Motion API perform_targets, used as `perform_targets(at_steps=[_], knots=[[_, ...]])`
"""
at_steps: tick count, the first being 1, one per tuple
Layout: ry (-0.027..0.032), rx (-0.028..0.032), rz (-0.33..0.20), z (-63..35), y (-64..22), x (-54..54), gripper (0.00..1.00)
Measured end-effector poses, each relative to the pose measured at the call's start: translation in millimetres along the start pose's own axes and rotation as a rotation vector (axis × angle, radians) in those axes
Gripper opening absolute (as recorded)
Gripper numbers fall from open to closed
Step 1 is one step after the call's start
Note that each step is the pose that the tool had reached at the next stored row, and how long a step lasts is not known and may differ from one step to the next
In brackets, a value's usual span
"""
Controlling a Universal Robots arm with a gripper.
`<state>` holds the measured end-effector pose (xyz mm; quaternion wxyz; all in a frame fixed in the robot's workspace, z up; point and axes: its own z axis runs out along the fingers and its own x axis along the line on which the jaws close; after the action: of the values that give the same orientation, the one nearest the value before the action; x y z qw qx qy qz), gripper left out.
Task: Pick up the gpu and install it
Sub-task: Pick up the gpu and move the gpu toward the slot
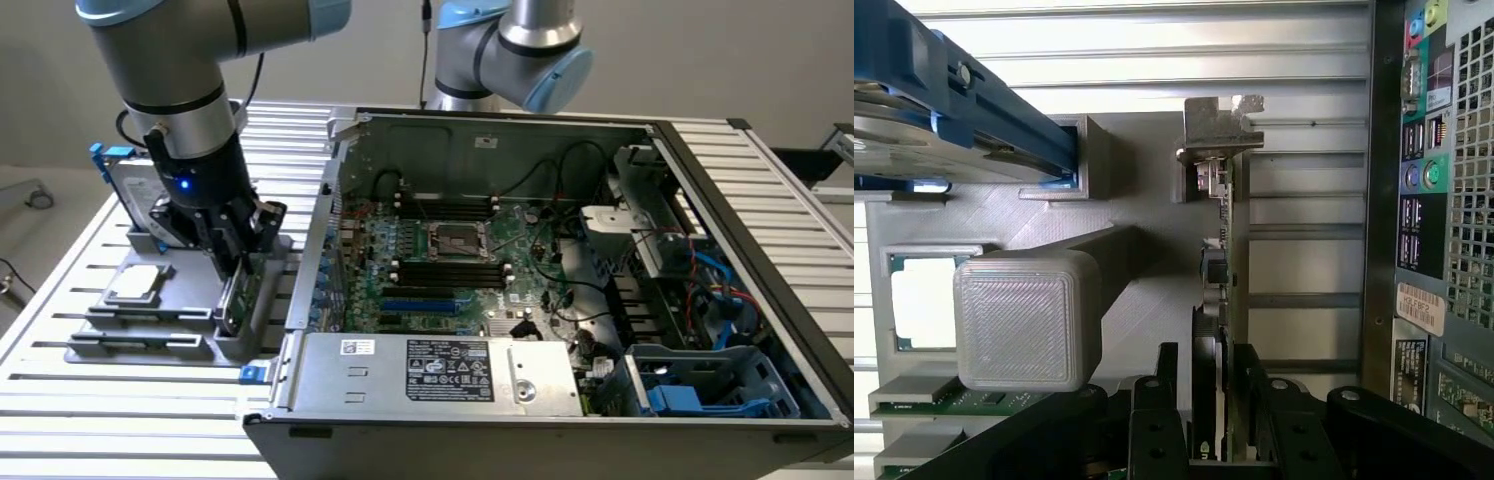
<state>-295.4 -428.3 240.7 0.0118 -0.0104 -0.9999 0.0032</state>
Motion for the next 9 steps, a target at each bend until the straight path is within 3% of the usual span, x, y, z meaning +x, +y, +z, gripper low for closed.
perform_targets(at_steps=[5, 6, 9], knots=[[0.0001, 0.0001, 0.000, 0.0, -0.1, 0.1, 0.34], [0.0000, 0.0001, 0.000, 0.0, -0.1, 0.0, 0.27], [0.0000, 0.0001, 0.000, 0.1, -0.1, 0.0, 0.27]])
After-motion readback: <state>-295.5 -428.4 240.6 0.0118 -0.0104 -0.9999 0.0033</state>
